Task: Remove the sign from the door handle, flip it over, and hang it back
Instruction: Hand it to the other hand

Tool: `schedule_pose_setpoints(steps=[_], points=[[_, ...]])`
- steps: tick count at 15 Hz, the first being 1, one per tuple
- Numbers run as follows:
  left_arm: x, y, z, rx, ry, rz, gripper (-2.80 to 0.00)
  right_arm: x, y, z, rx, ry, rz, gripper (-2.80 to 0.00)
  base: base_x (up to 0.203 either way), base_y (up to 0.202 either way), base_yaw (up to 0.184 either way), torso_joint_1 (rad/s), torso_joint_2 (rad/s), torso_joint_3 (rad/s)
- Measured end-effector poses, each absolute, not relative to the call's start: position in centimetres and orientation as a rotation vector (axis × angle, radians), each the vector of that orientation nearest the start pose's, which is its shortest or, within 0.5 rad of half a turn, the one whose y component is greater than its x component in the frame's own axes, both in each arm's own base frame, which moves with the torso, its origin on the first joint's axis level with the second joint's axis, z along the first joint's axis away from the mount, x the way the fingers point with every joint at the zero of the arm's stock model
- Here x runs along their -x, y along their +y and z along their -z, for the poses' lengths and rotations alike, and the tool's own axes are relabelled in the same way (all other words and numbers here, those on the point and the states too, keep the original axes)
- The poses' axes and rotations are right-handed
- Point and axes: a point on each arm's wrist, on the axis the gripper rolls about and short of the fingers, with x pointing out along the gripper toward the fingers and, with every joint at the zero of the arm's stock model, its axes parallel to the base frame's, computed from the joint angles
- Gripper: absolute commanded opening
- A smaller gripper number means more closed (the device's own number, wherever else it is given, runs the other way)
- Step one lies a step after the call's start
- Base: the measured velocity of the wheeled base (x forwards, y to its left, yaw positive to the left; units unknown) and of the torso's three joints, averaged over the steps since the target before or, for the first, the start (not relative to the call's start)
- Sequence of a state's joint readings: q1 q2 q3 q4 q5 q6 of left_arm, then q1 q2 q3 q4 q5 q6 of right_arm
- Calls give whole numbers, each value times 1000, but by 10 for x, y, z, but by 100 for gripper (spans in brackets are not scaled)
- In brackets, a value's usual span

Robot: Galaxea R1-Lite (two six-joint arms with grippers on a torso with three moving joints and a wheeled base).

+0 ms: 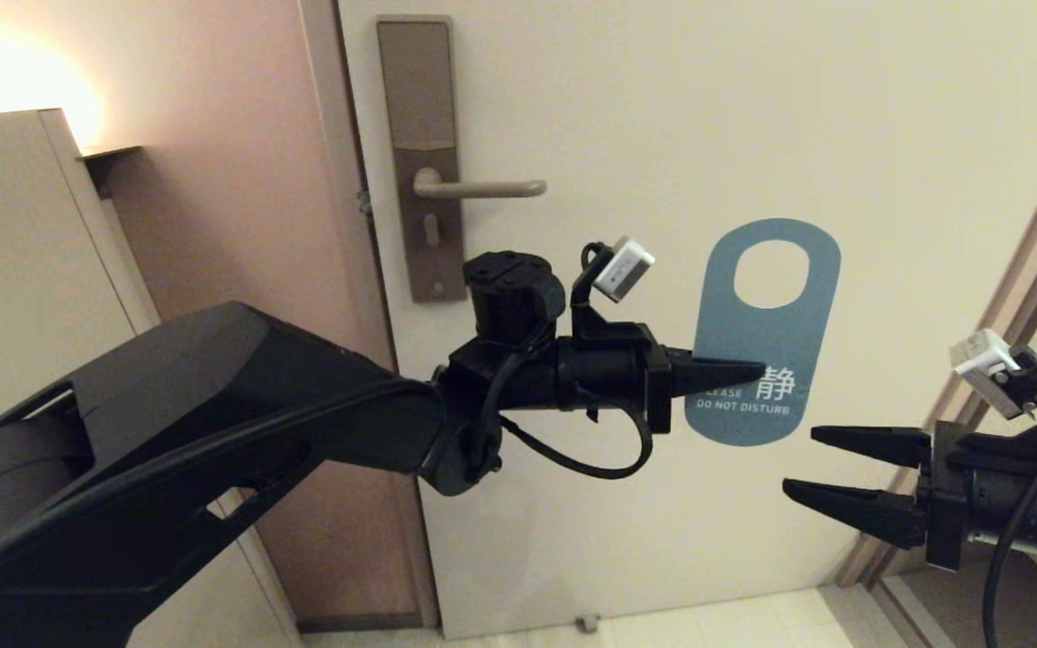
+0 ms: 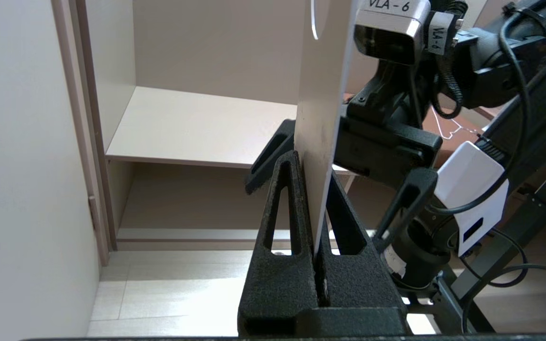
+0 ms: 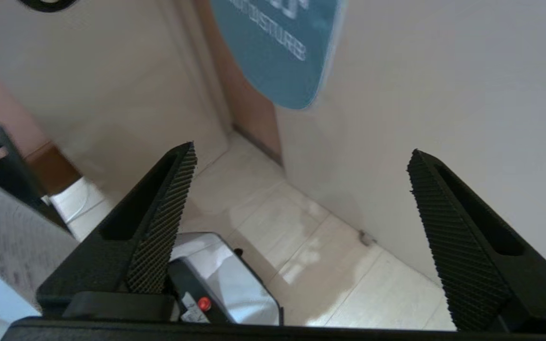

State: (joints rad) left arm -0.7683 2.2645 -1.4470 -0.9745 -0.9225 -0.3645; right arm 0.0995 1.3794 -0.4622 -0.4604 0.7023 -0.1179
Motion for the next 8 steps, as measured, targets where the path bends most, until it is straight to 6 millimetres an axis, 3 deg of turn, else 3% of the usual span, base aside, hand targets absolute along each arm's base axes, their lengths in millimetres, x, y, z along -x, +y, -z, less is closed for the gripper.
schedule_pose_setpoints(steps=[8], points=[[-315,-336,-167,260,136,1703,-280,-208,42,-165,-47,383,-910,0,0,0,0,0,0,0]])
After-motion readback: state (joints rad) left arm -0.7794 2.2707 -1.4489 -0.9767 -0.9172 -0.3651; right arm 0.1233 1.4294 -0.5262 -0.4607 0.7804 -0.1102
